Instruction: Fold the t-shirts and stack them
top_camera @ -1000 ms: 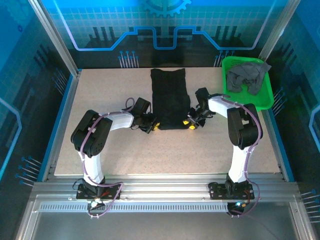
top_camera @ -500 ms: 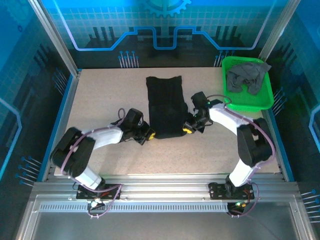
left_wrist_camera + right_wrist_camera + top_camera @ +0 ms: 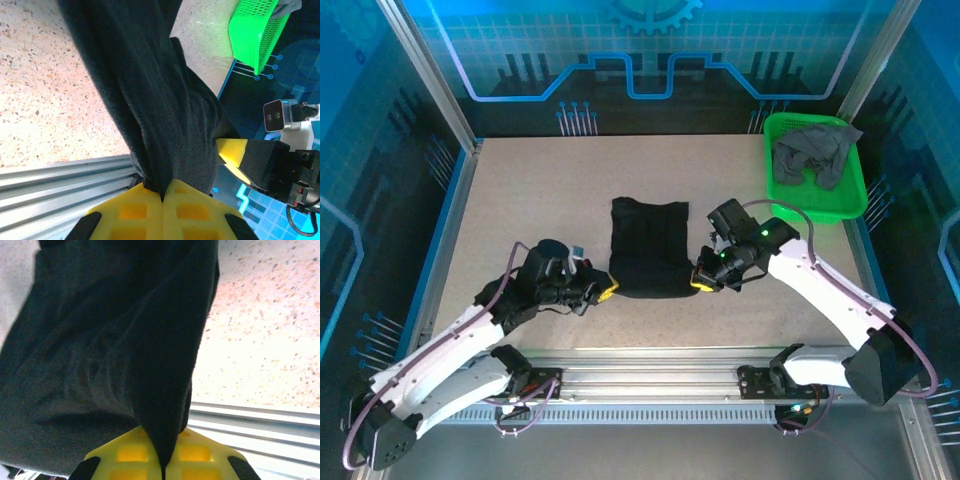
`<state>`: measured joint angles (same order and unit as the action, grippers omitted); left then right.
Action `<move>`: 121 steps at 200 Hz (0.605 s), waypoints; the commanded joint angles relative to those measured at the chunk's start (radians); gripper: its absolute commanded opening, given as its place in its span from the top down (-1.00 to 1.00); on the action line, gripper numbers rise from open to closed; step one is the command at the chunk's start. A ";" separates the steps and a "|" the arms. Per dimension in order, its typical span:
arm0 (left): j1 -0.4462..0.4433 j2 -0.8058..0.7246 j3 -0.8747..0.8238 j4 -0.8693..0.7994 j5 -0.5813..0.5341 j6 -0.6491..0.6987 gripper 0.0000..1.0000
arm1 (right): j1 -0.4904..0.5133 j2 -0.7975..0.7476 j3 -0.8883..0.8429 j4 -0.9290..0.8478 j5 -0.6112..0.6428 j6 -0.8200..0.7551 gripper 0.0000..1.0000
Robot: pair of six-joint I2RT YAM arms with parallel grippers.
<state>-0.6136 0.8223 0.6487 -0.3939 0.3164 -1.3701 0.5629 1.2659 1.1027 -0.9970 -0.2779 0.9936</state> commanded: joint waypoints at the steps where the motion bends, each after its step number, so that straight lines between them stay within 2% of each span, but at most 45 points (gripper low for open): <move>1: 0.015 0.008 0.068 -0.079 -0.053 -0.043 1.00 | -0.015 0.028 0.094 -0.101 -0.007 0.033 1.00; 20: 0.058 0.071 0.100 -0.021 -0.073 -0.062 1.00 | -0.048 0.106 0.186 -0.098 -0.008 0.024 1.00; 46: 0.169 0.221 0.159 0.075 -0.075 -0.058 1.00 | -0.106 0.261 0.314 -0.052 -0.032 0.010 1.00; 83: 0.308 0.604 0.398 0.151 -0.051 0.057 1.00 | -0.206 0.582 0.557 0.003 -0.012 -0.023 1.00; 98: 0.348 0.772 0.511 0.182 -0.036 0.102 1.00 | -0.234 0.730 0.708 0.001 -0.004 -0.037 1.00; 105: 0.362 0.853 0.580 0.160 -0.036 0.132 1.00 | -0.244 0.806 0.785 -0.006 -0.011 -0.055 0.77; 108: 0.367 0.887 0.608 0.152 -0.034 0.146 0.90 | -0.251 0.852 0.837 -0.022 -0.010 -0.068 0.61; 115: 0.375 0.954 0.670 0.115 -0.036 0.176 0.56 | -0.258 0.916 0.917 -0.054 -0.002 -0.089 0.39; 121: 0.379 0.998 0.719 0.086 -0.040 0.192 0.46 | -0.265 0.964 0.987 -0.076 0.006 -0.114 0.22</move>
<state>-0.2752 1.6455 1.1973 -0.2600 0.2848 -1.2976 0.3355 2.0480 1.8687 -1.0088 -0.2935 0.9649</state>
